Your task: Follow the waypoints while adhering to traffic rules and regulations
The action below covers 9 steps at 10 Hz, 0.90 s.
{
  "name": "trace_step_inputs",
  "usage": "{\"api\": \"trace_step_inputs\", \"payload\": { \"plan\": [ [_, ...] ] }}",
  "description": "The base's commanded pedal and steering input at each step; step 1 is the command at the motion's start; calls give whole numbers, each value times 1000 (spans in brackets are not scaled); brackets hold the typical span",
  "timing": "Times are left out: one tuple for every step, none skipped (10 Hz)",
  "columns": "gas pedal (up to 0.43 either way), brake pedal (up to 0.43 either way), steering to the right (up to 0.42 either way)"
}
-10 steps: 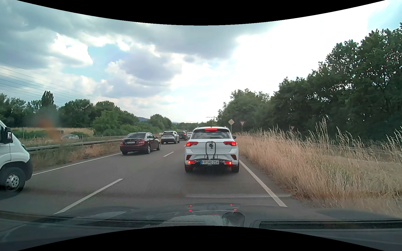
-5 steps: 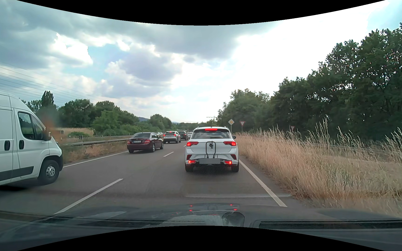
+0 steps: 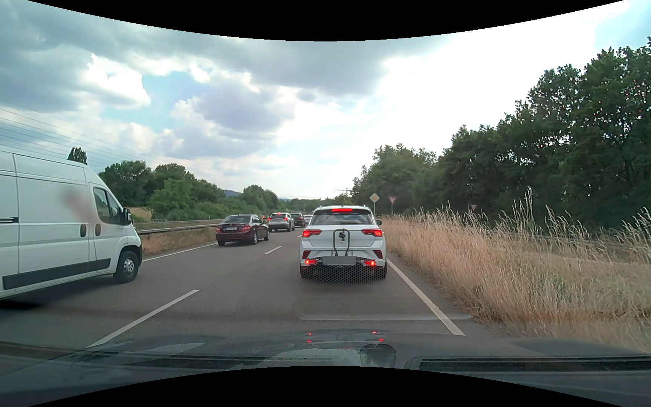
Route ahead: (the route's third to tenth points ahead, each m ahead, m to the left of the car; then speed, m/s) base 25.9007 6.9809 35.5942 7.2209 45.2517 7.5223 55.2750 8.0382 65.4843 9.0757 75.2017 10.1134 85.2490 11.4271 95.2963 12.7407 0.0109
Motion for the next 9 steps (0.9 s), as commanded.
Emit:
{"api": "trace_step_inputs", "payload": {
  "plan": [
    [0, 244, -15],
    [0, 244, -16],
    [0, 244, -16],
    [0, 250, -15],
    [0, 250, -15],
    [0, 250, -16],
    [0, 244, -16],
    [0, 250, -15],
    [0, 250, -16]
  ]
}}
